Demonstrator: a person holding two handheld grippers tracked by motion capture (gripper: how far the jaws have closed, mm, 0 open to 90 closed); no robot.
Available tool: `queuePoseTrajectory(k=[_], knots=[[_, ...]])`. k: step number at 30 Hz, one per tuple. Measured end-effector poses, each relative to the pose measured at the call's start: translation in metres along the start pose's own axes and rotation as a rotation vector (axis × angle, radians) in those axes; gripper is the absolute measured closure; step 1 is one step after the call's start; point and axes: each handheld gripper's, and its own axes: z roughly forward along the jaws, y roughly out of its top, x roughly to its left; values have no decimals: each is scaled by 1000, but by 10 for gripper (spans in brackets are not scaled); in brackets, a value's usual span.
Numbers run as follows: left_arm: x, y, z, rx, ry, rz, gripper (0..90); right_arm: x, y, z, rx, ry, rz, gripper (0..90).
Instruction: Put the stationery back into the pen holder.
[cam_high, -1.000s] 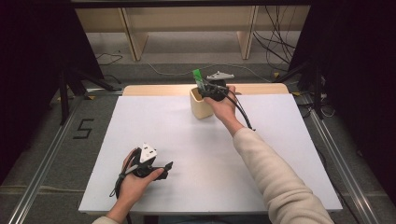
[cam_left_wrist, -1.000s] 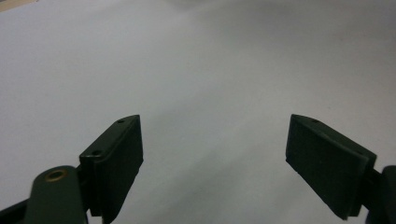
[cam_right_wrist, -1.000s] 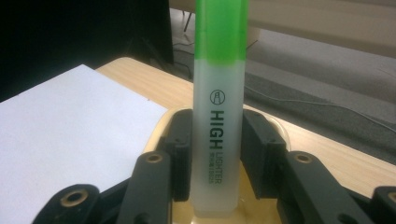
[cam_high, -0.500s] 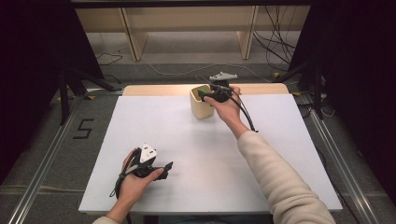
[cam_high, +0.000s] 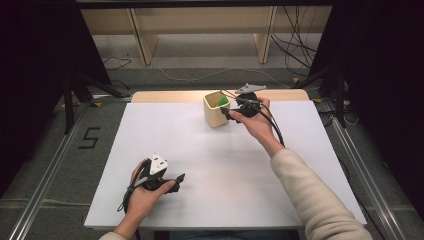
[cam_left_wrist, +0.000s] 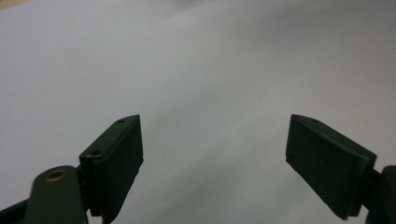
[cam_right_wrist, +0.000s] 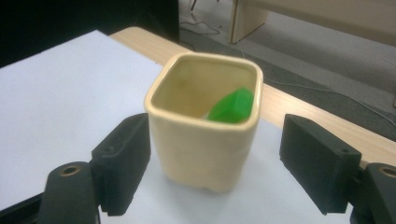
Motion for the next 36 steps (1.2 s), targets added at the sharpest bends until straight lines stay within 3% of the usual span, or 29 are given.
queuePoseTrajectory(k=[24,36], knots=[[-1,-1,0,2,1,1,188,2,-32,-48,77,41,-30,218],[-3,-1,1,6,1,2,188,3,-59,-79,100,53,-33,216]])
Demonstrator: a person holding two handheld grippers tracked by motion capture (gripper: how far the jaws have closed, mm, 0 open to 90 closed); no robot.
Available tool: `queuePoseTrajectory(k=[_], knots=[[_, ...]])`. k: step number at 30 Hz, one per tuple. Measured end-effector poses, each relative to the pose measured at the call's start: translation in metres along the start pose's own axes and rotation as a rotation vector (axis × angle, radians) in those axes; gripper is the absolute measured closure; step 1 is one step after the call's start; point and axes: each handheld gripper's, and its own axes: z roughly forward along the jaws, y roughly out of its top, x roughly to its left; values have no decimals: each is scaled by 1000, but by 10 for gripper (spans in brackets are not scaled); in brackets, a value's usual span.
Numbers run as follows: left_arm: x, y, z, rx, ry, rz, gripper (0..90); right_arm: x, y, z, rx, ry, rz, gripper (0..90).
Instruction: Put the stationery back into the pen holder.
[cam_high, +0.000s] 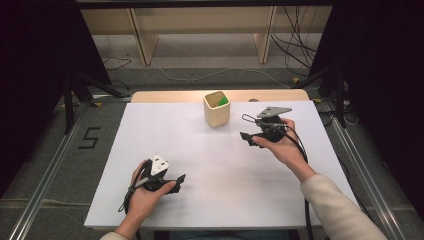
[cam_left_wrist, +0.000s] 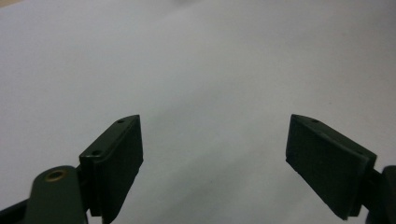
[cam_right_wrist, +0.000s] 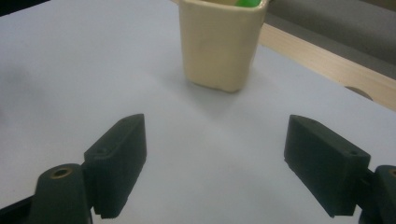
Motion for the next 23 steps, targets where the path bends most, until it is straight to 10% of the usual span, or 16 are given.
queuePoseTrajectory(k=[23], knots=[[-6,2,0,-6,-15,10,186,19,-110,-68,-1,66,50,212]])
